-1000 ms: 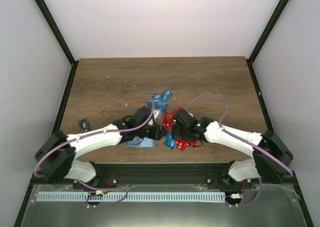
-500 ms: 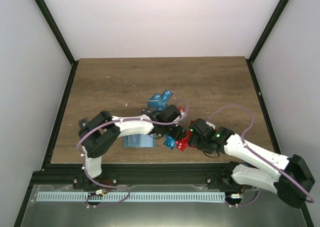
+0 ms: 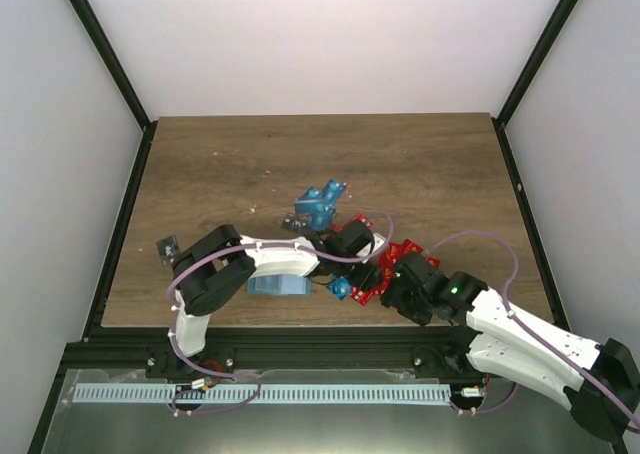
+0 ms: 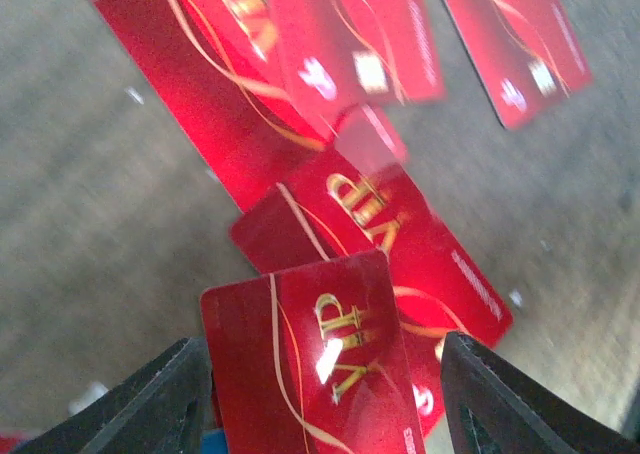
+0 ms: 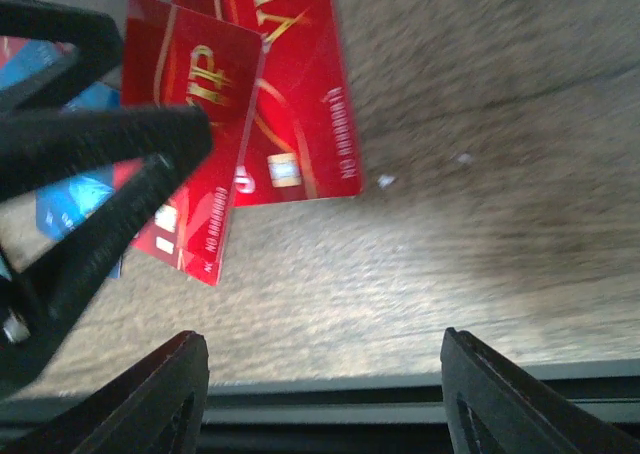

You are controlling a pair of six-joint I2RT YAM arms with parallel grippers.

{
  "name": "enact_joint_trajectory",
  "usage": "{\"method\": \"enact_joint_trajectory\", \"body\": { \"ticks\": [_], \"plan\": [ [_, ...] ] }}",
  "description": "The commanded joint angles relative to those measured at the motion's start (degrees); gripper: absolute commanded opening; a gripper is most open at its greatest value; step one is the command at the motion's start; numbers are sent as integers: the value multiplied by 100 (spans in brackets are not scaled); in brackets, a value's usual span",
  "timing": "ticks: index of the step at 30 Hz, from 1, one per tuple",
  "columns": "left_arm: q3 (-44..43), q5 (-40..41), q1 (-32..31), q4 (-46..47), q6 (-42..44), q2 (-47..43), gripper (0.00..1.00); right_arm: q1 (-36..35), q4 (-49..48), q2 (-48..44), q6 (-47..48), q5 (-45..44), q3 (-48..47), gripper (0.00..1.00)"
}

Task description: Put the credit cards into the card holder

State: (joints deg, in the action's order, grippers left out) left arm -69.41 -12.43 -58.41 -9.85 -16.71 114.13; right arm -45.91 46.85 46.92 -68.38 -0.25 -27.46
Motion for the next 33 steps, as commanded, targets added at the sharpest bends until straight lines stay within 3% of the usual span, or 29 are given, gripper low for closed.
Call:
{"method": "enact_joint_trajectory", "body": {
  "ticks": [1,11,23,33],
  "plan": [
    [713,-240,-297,-361,-223,-176,65,30,-471,-49,70,982,231,65],
    [1383,-404,-658,84,-742,-622,63,-133,-1432,198,-290,1695,791,63],
    [1692,-522,-752,78,-1412,-982,61,-560,-2599,719,-870,1856,1138,58],
    [1933,-782,-751,272,-1719,-1140,61,-638,-3917,938,-1405,1743,1571,49]
  ]
}}
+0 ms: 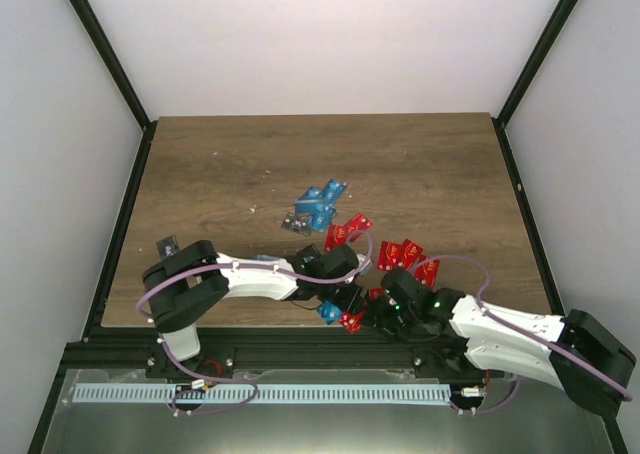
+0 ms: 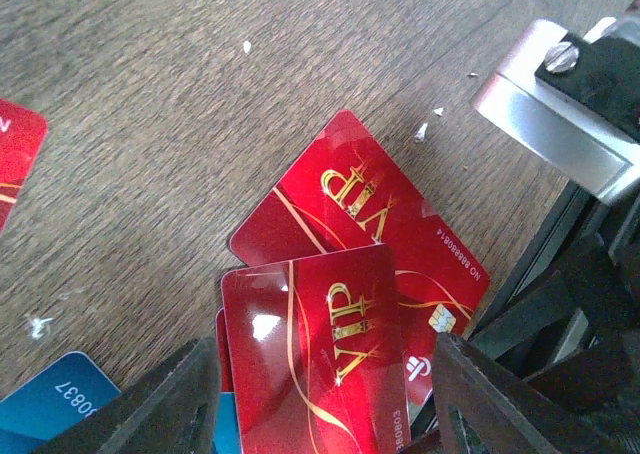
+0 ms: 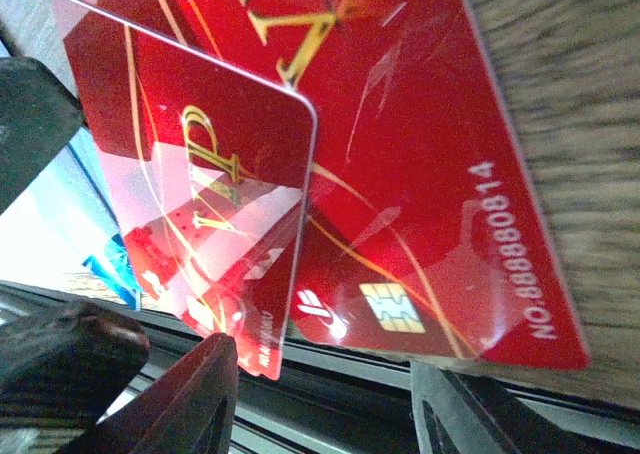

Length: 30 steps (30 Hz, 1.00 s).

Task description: Put the credit cards into the card holder

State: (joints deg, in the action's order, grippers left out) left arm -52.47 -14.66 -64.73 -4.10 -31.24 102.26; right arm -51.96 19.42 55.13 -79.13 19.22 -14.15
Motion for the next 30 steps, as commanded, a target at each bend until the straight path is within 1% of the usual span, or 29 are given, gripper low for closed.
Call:
{"method": "enact_joint_trajectory", "body": {
  "ticks": [1,10,13,21,25,28,30],
  "plan": [
    [269,-600,-113,-276,-308,26,60,-33,-1272,158,-353,-191,266,48],
    [484,-927,-119,54,-628,-87,59,-33,-1752,382,-463,-206,318,35],
    [546,-1029,-119,159,-696,-109,58,-33,-1805,422,-452,-225,300,27],
    [591,-1118,-128,287,-756,-85,58,-29,-1808,365,-440,-273,239,20],
    [592,-1118,-128,295,-751,-91,57,-33,-1652,302,-378,-316,123,15],
    [605,-1105,-127,304,-750,-92,57,-33,-1543,233,-374,-330,100,8],
    [609,-1078,-130,304,-744,-100,57,-33,-1445,191,-375,-342,89,6]
  ]
}}
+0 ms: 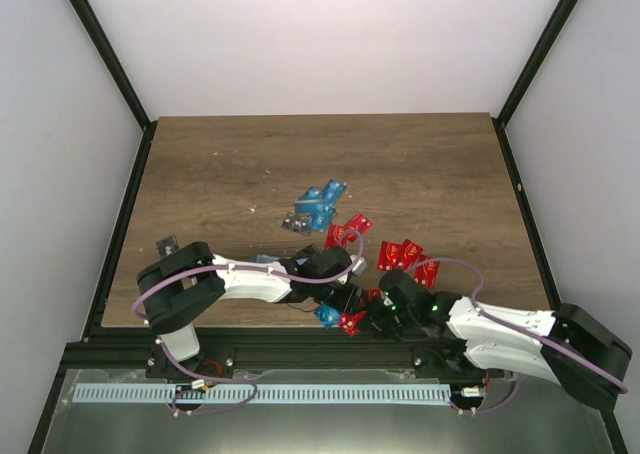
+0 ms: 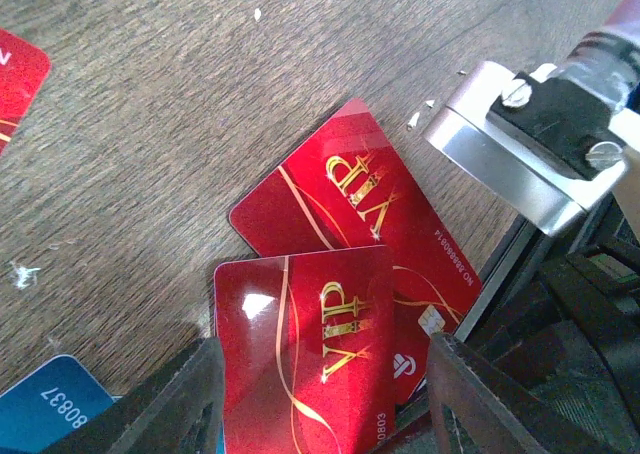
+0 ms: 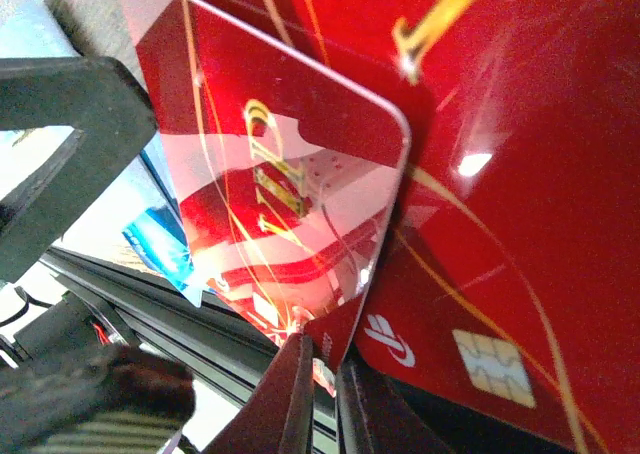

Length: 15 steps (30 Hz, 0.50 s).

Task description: Put the credit cards into the card holder

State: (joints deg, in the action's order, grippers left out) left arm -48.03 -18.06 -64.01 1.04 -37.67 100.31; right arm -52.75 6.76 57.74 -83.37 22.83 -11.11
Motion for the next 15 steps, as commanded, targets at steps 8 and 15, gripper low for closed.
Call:
{"method": "enact_joint_trajectory", "body": {
  "ticks": [8,15],
  "plan": [
    [-87,-545,-150,-489,101,15,57,46,412,-372,124,-799,-359,1],
    [-224,-445,89,-667,284,-79,57,46,873,-562,325,-857,-566,1]
  ]
}}
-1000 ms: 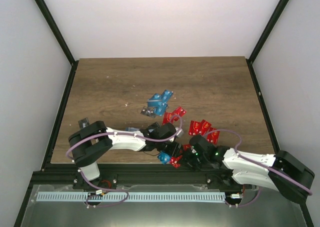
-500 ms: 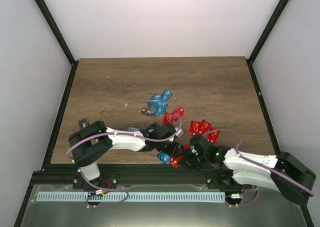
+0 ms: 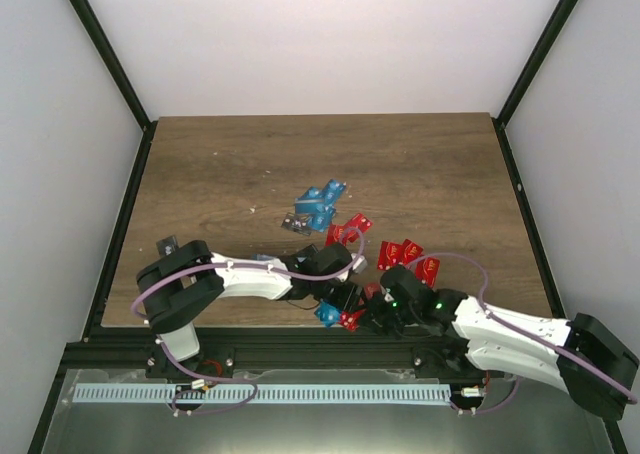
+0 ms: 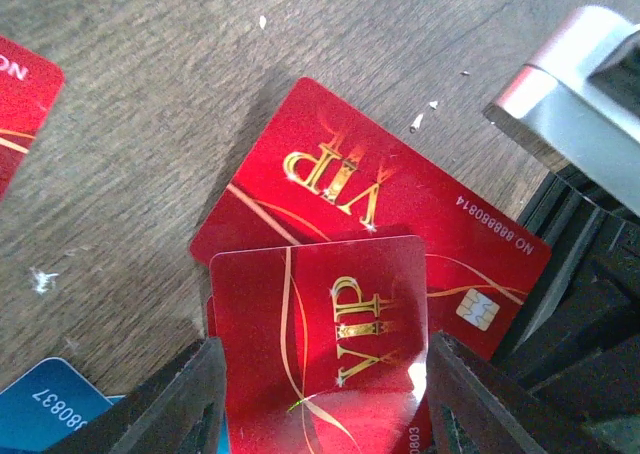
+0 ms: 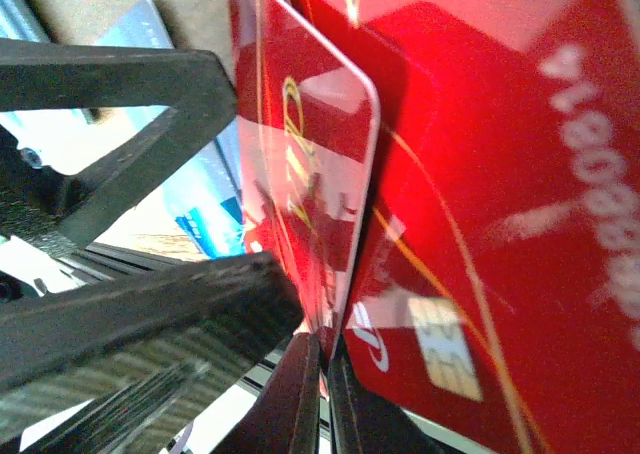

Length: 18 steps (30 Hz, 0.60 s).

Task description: Put the credit cards into the card holder

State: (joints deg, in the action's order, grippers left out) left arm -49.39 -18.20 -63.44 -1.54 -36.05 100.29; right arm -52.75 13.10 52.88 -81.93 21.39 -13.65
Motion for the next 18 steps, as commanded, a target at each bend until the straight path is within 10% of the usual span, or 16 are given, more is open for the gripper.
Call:
{"method": "enact_joint_trajectory", "body": {
  "ticks": [1,18],
  "plan": [
    [-108,-423,86,-442,155,-92,57,50,282,-91,204,-716,-344,1],
    [304,-256,527,-638,798,-1203,70,225,1044,-305,1241,-1005,-1089,1]
  ]
}}
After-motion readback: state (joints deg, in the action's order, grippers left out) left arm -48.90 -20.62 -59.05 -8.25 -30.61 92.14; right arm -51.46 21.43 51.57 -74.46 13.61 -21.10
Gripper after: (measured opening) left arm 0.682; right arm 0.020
